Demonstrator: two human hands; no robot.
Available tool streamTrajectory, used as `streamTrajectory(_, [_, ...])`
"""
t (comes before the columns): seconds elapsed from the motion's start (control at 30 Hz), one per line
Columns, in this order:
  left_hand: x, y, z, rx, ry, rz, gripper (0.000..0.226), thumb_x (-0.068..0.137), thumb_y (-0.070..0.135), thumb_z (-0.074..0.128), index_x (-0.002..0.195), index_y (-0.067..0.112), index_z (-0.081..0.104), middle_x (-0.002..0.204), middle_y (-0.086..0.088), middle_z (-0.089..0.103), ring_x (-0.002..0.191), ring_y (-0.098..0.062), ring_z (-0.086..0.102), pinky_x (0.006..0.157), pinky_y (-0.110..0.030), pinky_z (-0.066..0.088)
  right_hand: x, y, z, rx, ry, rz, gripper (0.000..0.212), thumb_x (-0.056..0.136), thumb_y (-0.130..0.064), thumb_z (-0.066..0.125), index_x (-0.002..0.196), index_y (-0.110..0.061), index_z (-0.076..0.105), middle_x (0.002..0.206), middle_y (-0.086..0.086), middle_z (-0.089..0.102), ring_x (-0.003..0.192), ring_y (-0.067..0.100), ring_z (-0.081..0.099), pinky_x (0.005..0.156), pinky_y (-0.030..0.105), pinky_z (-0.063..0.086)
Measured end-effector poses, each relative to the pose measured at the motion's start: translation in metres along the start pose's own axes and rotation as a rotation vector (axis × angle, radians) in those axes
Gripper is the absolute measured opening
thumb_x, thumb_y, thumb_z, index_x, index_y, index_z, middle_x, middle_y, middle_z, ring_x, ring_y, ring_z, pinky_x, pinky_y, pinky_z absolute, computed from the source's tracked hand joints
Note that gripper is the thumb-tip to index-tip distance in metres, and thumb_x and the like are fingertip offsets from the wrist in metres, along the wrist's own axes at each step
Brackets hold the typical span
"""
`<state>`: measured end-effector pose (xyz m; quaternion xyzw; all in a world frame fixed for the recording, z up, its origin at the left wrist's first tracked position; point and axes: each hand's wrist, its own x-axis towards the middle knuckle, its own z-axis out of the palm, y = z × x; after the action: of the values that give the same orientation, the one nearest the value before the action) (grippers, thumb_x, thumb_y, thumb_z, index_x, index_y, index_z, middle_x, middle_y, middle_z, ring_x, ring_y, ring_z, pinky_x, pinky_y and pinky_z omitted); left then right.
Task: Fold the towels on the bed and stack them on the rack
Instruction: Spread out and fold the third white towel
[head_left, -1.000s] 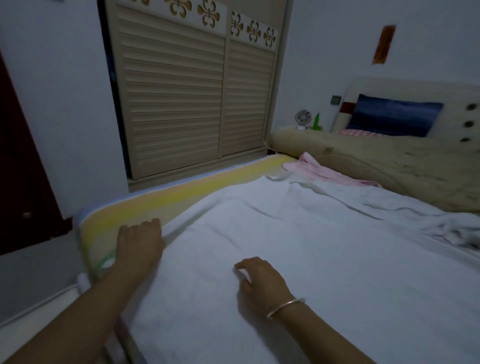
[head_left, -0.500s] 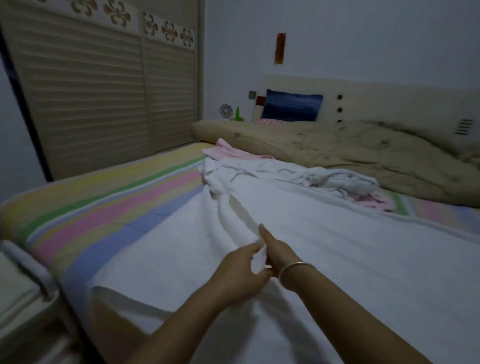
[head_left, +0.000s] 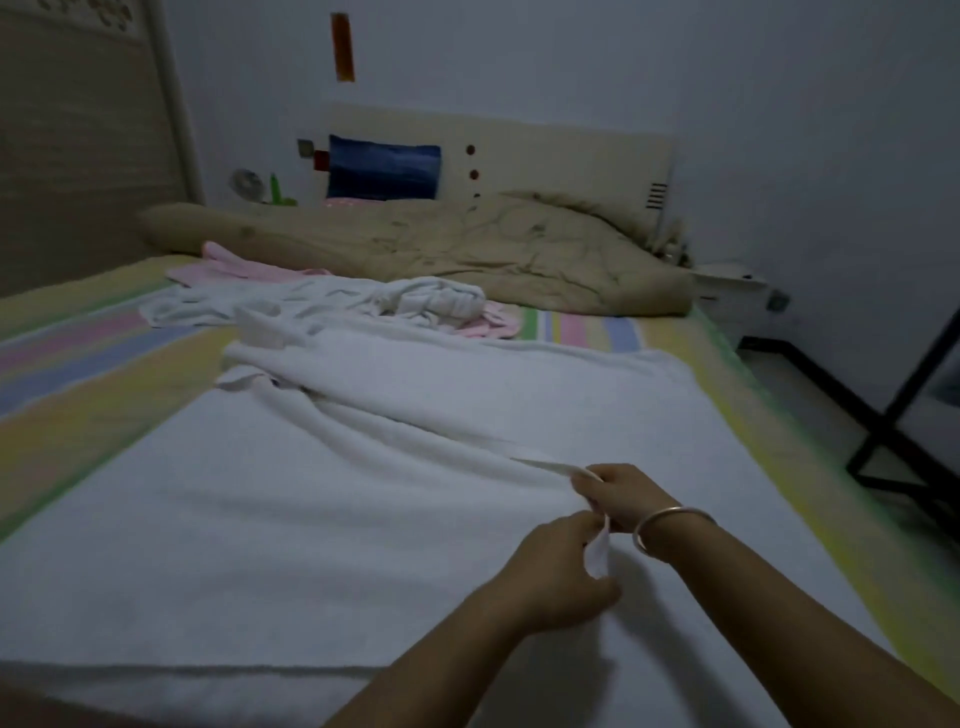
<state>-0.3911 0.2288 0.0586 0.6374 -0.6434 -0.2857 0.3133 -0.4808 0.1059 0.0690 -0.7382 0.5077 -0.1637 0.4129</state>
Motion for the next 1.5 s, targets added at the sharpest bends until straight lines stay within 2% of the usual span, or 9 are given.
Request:
streamTrajectory(0.17, [0.018, 0.071, 0.100, -0.006, -0.173, 0.051, 0.048, 0.090, 0.017, 0.060, 0.137, 0.013, 0.049, 0.136, -0.009, 0.055, 0.122, -0.026, 0.051, 0.101, -0.030, 0.039, -0.041, 0.098, -0.092, -0.089, 0.103, 0.110, 0.032, 0.097, -0.024, 0.052, 0.075, -0.006, 0.065, 0.072, 0.010, 0.061, 0.059, 0.015, 0.049, 0.045, 0.017, 0.035])
streamTrajectory(0.3, [0.008, 0.083, 0.153, 0.031, -0.157, 0.089, 0.033, 0.089, 0.027, 0.060, 0.121, 0.017, 0.062, 0.119, -0.005, 0.065, 0.107, -0.024, 0.058, 0.093, -0.031, 0.045, -0.075, 0.150, -0.122, -0.045, 0.157, 0.209, 0.028, 0.096, -0.024, 0.054, 0.076, -0.007, 0.063, 0.065, 0.007, 0.057, 0.052, 0.014, 0.046, 0.042, 0.019, 0.034])
streamTrajectory(0.63, [-0.014, 0.039, 0.202, 0.085, 0.002, 0.113, 0.033, 0.076, 0.053, 0.070, 0.089, 0.024, 0.060, 0.084, 0.012, 0.052, 0.079, -0.006, 0.048, 0.065, -0.011, 0.032, -0.084, 0.191, -0.085, 0.020, 0.232, 0.245, 0.027, 0.091, -0.033, 0.058, 0.089, -0.007, 0.066, 0.087, 0.011, 0.066, 0.084, 0.030, 0.062, 0.075, 0.035, 0.047])
streamTrajectory(0.8, [-0.010, 0.030, 0.204, -0.092, -0.036, 0.059, 0.028, 0.076, 0.042, 0.076, 0.077, 0.016, 0.066, 0.075, 0.004, 0.060, 0.072, -0.012, 0.057, 0.066, -0.026, 0.044, -0.088, 0.207, -0.081, 0.149, 0.198, 0.276, 0.034, 0.092, -0.032, 0.058, 0.108, -0.002, 0.065, 0.103, 0.015, 0.066, 0.088, 0.028, 0.061, 0.074, 0.031, 0.046])
streamTrajectory(1.0, [-0.012, 0.028, 0.198, -0.299, -0.070, -0.004, 0.016, 0.083, 0.031, 0.072, 0.081, 0.015, 0.070, 0.077, -0.004, 0.069, 0.072, -0.018, 0.065, 0.070, -0.035, 0.052, -0.084, 0.209, -0.084, 0.073, 0.185, 0.292, 0.042, 0.095, -0.032, 0.052, 0.118, 0.002, 0.061, 0.118, 0.016, 0.063, 0.108, 0.034, 0.060, 0.095, 0.041, 0.048])
streamTrajectory(1.1, [-0.015, 0.031, 0.197, -0.286, -0.064, 0.009, 0.024, 0.085, 0.039, 0.069, 0.079, 0.015, 0.069, 0.073, -0.007, 0.066, 0.068, -0.020, 0.061, 0.064, -0.036, 0.048, -0.085, 0.212, -0.079, -0.021, 0.246, 0.247, 0.034, 0.094, -0.029, 0.053, 0.105, 0.000, 0.067, 0.112, 0.017, 0.066, 0.106, 0.033, 0.060, 0.091, 0.034, 0.047])
streamTrajectory(1.17, [-0.019, 0.037, 0.203, -0.137, -0.029, 0.042, 0.028, 0.087, 0.042, 0.066, 0.068, 0.021, 0.061, 0.062, 0.001, 0.056, 0.059, -0.007, 0.051, 0.058, -0.024, 0.038, -0.092, 0.215, -0.076, -0.137, 0.324, 0.173, 0.025, 0.093, -0.029, 0.055, 0.094, -0.006, 0.066, 0.104, 0.014, 0.068, 0.102, 0.032, 0.060, 0.079, 0.029, 0.042])
streamTrajectory(1.27, [-0.025, 0.049, 0.221, 0.130, 0.076, 0.134, 0.030, 0.088, 0.043, 0.059, 0.070, 0.021, 0.052, 0.060, 0.005, 0.049, 0.061, -0.009, 0.048, 0.058, -0.027, 0.036, -0.109, 0.222, -0.077, -0.192, 0.401, 0.025, 0.020, 0.091, -0.031, 0.057, 0.089, -0.013, 0.066, 0.093, 0.008, 0.070, 0.092, 0.027, 0.062, 0.072, 0.030, 0.041])
streamTrajectory(1.5, [-0.029, 0.094, 0.264, 0.205, 0.040, 0.345, 0.019, 0.092, 0.037, 0.048, 0.076, 0.028, 0.044, 0.066, 0.008, 0.049, 0.061, -0.010, 0.045, 0.053, -0.014, 0.023, -0.138, 0.246, -0.118, -0.210, 0.313, -0.068, 0.022, 0.090, -0.034, 0.061, 0.073, -0.021, 0.061, 0.050, -0.008, 0.050, 0.053, 0.000, 0.046, 0.054, 0.024, 0.036])
